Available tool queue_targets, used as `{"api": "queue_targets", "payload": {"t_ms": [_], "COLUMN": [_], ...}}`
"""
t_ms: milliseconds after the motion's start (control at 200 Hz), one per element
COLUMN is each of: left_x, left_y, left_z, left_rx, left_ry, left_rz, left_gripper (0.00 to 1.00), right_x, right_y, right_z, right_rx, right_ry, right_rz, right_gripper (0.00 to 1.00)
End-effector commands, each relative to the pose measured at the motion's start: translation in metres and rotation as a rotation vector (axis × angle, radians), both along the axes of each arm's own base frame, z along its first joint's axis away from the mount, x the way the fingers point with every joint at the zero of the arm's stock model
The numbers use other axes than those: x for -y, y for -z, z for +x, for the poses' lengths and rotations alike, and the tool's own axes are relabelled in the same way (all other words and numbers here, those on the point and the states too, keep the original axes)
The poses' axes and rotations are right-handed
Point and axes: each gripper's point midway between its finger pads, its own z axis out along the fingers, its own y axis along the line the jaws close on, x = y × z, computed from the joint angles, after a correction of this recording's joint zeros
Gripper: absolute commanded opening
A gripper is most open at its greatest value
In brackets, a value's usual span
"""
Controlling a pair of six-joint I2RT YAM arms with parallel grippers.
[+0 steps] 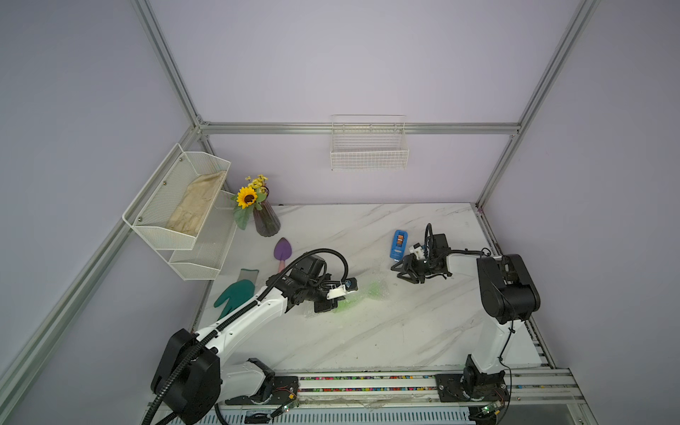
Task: Wrap wine glasses in bubble wrap
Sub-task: Pull the tape from the tape cutter.
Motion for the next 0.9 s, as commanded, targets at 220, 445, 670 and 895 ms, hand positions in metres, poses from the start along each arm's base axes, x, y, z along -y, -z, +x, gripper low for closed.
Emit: {"api": "queue_targets", "payload": {"t_ms": [220,445,670,895], "left_x": [-0.003,-0.001,-0.001,-0.001], "left_y": [0.01,0.01,0.01,0.011], "left_z": [-0.005,-0.004,-0.004,-0.005], "left_rx": [-0.025,-0.029,-0.033,-0.036], "left_ry": [-0.004,0.001,0.003,0.003], "left_rz": [0.02,0.02,0.019,0.021], "left_gripper": [0.09,0.09,0.09,0.09], "right_x": [0.008,0.02,0.016,0.015], "right_y": [-0.026,-0.045,-0.027,-0.022], "right_z": [-0.024,0.021,0.058,0.064], "right_rx": [0.035,0.313,0.454,0.538], "right_ry": [-0.006,-0.028,-0.004,0.001], "right_rz": [-0.048,-0.188,-0.168,-0.161], "right_gripper": [0.61,0.57,0.47,0.47]}}
